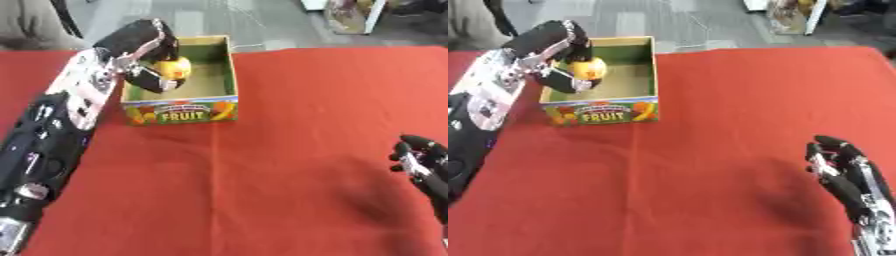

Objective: Pick up objects on the table and place them in the box.

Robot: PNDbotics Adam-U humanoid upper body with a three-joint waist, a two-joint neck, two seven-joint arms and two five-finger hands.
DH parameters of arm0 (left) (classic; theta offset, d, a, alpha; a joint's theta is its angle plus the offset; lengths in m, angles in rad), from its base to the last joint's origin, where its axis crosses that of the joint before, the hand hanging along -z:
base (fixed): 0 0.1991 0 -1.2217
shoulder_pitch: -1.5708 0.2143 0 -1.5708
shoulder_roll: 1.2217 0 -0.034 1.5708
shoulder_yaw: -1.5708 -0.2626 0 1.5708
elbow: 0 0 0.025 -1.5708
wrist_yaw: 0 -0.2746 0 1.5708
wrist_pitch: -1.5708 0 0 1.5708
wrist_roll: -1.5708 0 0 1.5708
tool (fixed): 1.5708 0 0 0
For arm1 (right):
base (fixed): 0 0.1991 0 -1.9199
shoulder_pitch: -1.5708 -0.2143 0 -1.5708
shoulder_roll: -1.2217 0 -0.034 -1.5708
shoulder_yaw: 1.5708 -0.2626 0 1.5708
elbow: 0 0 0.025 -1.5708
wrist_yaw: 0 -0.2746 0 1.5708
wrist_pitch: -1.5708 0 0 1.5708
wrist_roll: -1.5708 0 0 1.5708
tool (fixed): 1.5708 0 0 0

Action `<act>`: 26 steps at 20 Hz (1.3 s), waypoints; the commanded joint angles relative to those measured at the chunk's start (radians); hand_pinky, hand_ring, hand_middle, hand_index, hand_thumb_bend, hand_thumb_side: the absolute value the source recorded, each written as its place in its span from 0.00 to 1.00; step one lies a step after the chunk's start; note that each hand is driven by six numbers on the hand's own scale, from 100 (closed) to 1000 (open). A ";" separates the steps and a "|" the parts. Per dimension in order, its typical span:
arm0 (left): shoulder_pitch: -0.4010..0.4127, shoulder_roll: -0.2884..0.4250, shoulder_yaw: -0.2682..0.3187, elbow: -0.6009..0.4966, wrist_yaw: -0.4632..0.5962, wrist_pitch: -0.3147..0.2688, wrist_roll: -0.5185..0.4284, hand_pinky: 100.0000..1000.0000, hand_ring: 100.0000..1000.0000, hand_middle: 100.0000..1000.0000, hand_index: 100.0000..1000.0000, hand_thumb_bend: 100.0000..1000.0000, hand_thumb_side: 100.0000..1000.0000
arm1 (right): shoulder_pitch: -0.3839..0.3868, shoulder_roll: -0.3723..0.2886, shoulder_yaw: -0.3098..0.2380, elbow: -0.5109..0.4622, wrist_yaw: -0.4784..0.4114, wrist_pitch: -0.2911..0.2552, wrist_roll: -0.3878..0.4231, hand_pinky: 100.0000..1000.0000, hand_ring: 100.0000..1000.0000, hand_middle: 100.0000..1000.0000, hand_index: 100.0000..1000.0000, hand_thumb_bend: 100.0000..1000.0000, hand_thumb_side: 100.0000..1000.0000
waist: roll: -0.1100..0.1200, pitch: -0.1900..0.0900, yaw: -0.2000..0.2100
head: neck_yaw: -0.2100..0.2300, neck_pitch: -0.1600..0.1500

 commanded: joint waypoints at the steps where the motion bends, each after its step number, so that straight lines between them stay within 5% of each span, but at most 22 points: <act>1: -0.049 -0.013 0.049 0.092 -0.076 0.043 0.105 0.20 0.26 0.25 0.39 0.33 0.00 | -0.014 -0.012 0.003 -0.011 0.001 -0.002 0.006 0.51 0.59 0.57 0.73 0.14 0.31 | -0.001 -0.012 -0.007 | 0.008 -0.009; 8: -0.080 -0.037 0.112 0.244 -0.121 0.119 0.231 0.38 0.46 0.47 0.64 0.42 0.00 | -0.015 -0.010 0.007 -0.009 0.002 -0.001 0.011 0.51 0.59 0.56 0.73 0.13 0.31 | 0.001 -0.007 -0.025 | 0.018 -0.012; 10: -0.079 -0.037 0.116 0.255 -0.108 0.115 0.231 0.47 0.56 0.58 0.73 0.59 0.05 | -0.015 -0.009 0.007 -0.009 0.002 -0.001 0.012 0.51 0.59 0.56 0.73 0.13 0.31 | 0.002 -0.007 -0.027 | 0.018 -0.012; 13: -0.075 -0.035 0.121 0.264 -0.083 0.106 0.223 0.49 0.58 0.61 0.73 0.62 0.18 | -0.016 -0.009 0.007 -0.009 0.002 0.000 0.013 0.51 0.59 0.56 0.73 0.13 0.31 | 0.003 -0.007 -0.028 | 0.017 -0.012; 19: -0.058 -0.025 0.133 0.217 0.027 0.101 0.223 0.45 0.53 0.56 0.68 0.56 0.22 | -0.013 -0.008 0.004 -0.008 0.002 0.001 0.010 0.51 0.59 0.56 0.73 0.12 0.31 | 0.003 -0.009 -0.023 | 0.014 -0.013; 26: 0.051 0.033 0.141 -0.091 0.410 0.122 0.160 0.41 0.48 0.50 0.62 0.52 0.21 | -0.010 -0.012 -0.003 -0.007 0.003 0.002 0.002 0.51 0.59 0.56 0.73 0.12 0.31 | 0.002 -0.013 0.003 | -0.005 -0.014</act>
